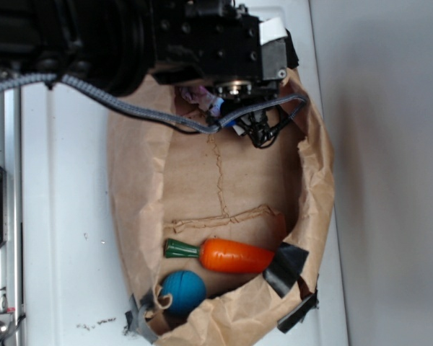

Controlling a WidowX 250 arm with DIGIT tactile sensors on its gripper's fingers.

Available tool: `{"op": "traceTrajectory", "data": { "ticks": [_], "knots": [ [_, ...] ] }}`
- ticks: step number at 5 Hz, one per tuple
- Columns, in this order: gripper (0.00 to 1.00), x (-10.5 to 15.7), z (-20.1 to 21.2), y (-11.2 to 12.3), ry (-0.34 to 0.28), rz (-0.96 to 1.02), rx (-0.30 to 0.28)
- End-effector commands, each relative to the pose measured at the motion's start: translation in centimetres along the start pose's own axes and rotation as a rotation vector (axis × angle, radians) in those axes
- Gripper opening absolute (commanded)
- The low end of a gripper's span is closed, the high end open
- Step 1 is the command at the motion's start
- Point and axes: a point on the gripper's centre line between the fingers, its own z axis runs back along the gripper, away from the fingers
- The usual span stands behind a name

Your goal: Grab the white paper.

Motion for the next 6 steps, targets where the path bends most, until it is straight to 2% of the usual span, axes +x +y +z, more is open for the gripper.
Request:
{"op": "traceTrajectory", "data": {
  "ticks": [1, 2, 3, 4, 5, 6],
  "knots": [
    [0.00, 0.1, 2.9, 0.5, -0.022, -0.019, -0.086],
    [0.00, -0.7, 5.7, 1.2, -0.012, -0.054, -0.174],
    [0.00, -1.7, 10.2, 2.6, 0.052, -0.094, -0.315],
    [0.00, -2.8, 12.9, 2.7, 0.093, -0.161, -0.360],
    [0.00, -4.7, 14.9, 0.9, 0.073, -0.322, -0.313],
    [0.00, -5.4, 15.7, -1.1, 0.020, -0.464, -0.296]
  ]
}}
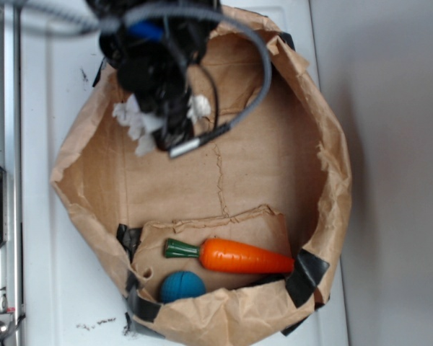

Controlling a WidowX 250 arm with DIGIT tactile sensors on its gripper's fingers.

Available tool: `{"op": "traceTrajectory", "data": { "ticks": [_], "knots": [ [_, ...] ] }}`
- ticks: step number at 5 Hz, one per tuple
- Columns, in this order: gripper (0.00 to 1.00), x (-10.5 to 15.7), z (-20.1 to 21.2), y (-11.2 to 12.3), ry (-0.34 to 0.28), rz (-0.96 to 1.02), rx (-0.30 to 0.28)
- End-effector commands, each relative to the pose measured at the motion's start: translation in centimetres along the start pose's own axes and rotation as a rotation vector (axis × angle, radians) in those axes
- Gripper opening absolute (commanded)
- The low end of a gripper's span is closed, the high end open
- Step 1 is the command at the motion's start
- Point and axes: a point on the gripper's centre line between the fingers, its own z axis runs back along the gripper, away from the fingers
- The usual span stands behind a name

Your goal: Grab the white paper.

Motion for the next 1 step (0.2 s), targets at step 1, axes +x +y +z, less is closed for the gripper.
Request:
{"op": "traceTrajectory", "data": {
  "ticks": [1],
  "knots": [
    [0.00, 0.14, 0.69, -3.21, -0.170, -0.228, 0.122]
  ]
}}
